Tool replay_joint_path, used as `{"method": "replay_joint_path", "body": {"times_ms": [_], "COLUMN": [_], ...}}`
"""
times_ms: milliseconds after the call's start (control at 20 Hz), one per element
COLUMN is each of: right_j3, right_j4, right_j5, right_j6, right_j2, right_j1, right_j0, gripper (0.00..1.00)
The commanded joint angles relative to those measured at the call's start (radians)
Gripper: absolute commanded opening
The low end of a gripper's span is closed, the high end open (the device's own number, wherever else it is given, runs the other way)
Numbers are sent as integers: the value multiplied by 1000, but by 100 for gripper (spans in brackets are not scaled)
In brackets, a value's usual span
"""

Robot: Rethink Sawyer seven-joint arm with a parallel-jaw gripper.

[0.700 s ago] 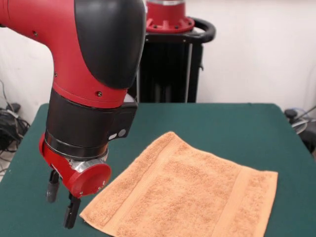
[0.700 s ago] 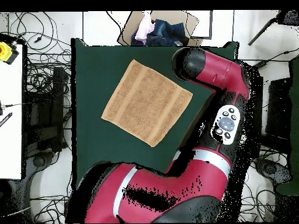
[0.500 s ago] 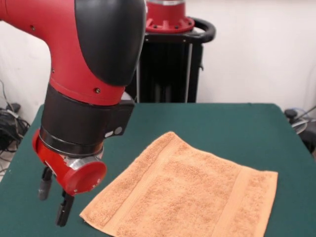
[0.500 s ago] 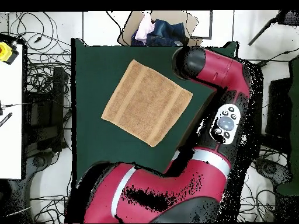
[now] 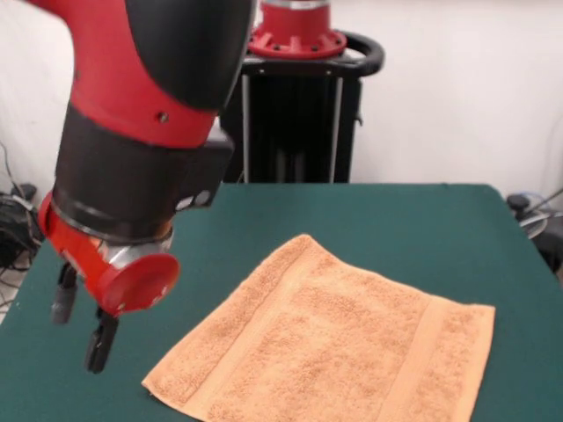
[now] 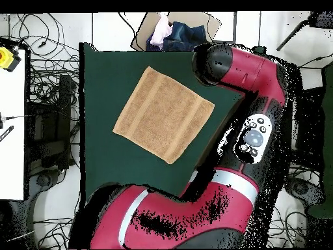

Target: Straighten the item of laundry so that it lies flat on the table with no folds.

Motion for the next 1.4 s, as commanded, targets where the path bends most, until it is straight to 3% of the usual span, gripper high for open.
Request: {"method": "replay_joint_path", "body": {"times_ms": [50,250,500,800,1400], "right_j3": [1,-25,-53,-130,-404], "right_j4": [50,100,238,352,372], "right_j5": [315,386,485,420,382], "right_j6": [230,348,511,664,669], "right_j2": [20,34,85,83,62], "right_j1": [-51,-48,-47,62,312], "right_j0": [87,123,149,196,189], "gripper": [100,100,100,100,100]}}
